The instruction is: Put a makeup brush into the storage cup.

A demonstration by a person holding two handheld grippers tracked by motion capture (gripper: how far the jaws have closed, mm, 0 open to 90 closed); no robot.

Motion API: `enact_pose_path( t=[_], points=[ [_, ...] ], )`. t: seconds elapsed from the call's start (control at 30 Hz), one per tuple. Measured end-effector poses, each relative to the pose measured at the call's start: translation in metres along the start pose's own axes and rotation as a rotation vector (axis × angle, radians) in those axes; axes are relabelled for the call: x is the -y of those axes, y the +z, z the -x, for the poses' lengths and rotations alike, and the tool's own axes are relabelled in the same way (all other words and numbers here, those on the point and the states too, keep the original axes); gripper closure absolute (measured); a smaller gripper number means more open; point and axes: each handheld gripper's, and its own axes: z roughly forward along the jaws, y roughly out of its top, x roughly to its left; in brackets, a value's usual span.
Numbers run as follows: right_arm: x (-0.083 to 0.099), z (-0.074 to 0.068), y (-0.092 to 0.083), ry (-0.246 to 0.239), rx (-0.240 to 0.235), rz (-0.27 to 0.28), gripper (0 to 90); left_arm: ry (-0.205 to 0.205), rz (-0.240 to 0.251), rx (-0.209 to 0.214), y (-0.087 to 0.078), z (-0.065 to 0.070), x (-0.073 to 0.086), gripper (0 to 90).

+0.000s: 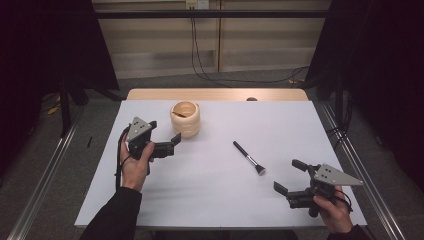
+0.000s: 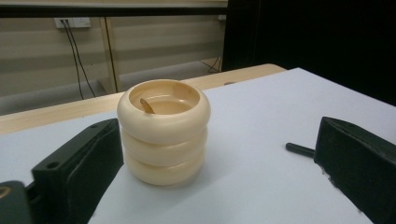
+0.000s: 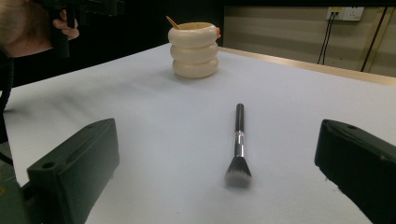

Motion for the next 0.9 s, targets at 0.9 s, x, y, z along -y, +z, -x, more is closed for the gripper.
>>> enact_pose_path(
  t=[0.9],
  points=[
    [0.000,0.002,0.000,-0.002,0.005,-0.005,0.0,0.004,-0.001,0.012,-0.050,0.023,0.034,1.6]
  ],
)
